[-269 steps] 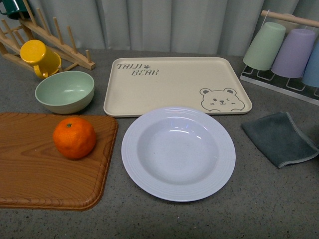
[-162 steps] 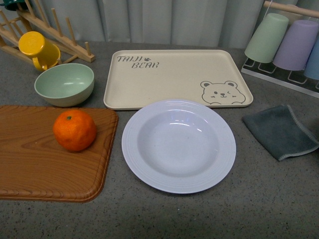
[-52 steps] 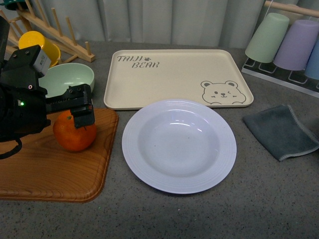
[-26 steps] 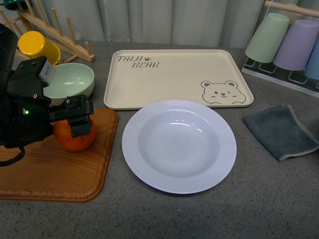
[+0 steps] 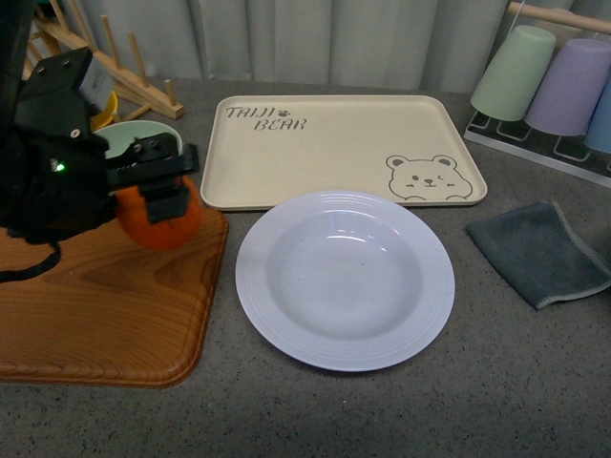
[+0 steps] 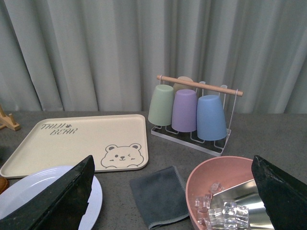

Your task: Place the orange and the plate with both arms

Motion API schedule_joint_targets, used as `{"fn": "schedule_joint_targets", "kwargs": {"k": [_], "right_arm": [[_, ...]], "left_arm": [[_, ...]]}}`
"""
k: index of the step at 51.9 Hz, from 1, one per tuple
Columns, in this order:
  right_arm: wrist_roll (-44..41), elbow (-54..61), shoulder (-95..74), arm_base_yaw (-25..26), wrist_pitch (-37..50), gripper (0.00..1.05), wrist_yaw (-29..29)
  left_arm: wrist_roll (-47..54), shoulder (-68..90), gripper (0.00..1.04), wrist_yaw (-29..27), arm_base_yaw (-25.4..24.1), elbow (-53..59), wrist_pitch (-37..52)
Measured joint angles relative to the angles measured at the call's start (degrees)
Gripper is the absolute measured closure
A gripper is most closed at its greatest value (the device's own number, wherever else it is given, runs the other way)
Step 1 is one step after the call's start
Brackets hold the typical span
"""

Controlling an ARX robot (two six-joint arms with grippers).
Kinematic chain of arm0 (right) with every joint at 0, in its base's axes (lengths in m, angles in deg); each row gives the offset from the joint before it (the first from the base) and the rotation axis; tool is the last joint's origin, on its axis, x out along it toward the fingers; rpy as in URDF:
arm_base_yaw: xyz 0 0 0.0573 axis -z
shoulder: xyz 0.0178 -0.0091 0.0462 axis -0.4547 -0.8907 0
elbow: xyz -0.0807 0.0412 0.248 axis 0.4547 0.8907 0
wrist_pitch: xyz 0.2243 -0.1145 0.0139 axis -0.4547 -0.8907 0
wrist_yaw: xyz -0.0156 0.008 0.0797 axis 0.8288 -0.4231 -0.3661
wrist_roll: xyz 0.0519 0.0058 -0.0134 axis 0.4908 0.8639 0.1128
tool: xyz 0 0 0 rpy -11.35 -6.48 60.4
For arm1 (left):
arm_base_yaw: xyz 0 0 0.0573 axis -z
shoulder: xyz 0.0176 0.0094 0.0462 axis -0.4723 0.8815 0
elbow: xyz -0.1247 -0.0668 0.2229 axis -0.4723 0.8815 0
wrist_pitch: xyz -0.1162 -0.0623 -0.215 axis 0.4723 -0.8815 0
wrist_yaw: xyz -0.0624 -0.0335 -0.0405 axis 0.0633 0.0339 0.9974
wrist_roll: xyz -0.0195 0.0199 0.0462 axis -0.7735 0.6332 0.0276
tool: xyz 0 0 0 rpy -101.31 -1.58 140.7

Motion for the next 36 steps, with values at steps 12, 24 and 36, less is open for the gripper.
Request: {"fn": "schedule_joint_targets", "kwargs": {"k": [12,24,36], "right_arm": [[0.0,0.0,0.0,0.0,0.0,0.09,0.02],[0.0,0.0,0.0,0.0,0.0,0.09,0.0],[0.0,0.0,0.0,0.0,0.0,0.09,0.02]], "left_arm": [[-6.29,2.56,0.4,-2.23,10.8,-4.79,-0.46],[-9.7,7.69,0.4,-3.67,17.2,-7.93,-0.52],[-10.4,12.33,0.4,-5.79,19.34,-10.12,-0.74]]}}
